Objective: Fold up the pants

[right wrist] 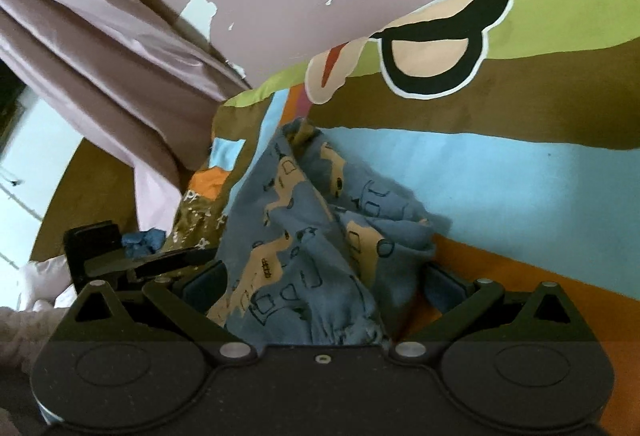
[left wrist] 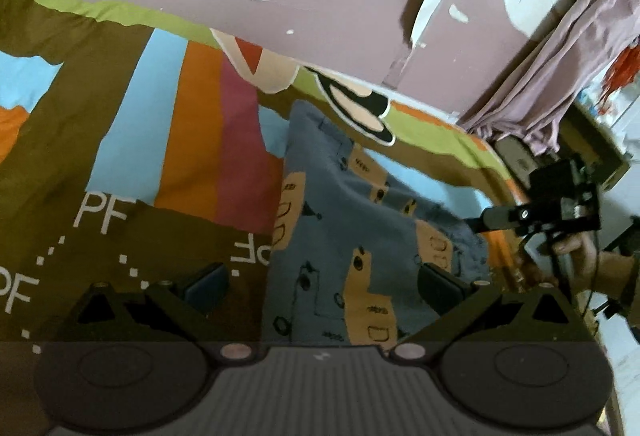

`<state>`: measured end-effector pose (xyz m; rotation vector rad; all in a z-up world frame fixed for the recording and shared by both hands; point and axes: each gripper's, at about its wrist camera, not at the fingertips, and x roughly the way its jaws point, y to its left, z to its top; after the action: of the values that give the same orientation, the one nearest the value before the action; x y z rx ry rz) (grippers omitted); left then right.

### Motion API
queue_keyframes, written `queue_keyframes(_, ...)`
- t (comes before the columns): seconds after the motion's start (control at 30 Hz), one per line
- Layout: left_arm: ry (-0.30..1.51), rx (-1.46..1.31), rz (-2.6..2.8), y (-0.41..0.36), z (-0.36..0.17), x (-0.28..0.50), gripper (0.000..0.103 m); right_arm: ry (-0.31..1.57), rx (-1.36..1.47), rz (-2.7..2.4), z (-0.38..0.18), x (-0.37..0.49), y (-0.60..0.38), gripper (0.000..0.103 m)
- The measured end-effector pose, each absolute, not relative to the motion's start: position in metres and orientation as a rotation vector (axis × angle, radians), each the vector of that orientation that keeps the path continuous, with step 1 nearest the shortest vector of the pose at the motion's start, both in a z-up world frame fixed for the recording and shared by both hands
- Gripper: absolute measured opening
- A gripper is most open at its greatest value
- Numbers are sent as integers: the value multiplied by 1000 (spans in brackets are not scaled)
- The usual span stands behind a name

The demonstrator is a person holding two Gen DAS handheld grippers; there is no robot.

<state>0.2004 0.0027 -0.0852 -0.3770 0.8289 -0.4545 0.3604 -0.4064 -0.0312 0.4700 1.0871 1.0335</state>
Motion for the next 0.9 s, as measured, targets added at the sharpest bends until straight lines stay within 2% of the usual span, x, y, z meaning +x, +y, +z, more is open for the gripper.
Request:
queue_keyframes(0.1,828,-375,-485,2,-87,201,102,1091,484,1065,-31,360,-408,103)
queue_keyframes(0.27,848,-373,-488,2,-94,204,94,1088,470,1056,-32,363,-413,101)
queue_keyframes(0.43,870,-374,-455,8,-99,206,80,1074,489,1015,-33,375,-412,101)
queue_keyframes(0.57,879,-369,-445,7,-98,206,73,1077,482,1016,-34,375,-405,99)
queue_keyframes(0.67,888,-368,-449,7,-98,205,63,1080,504,999,-36,372,-409,85)
queue_keyframes(0.73,894,-374,-453,6,-98,204,62,1117,528,995,-39,372,-413,58)
queue_keyframes(0.8,896,-376,-456,6,-99,204,62,1128,514,1015,-40,368,-411,51)
queue_keyframes(0.9,900,-370,-456,4,-100,204,61,1129,536,1031,-41,367,-412,49)
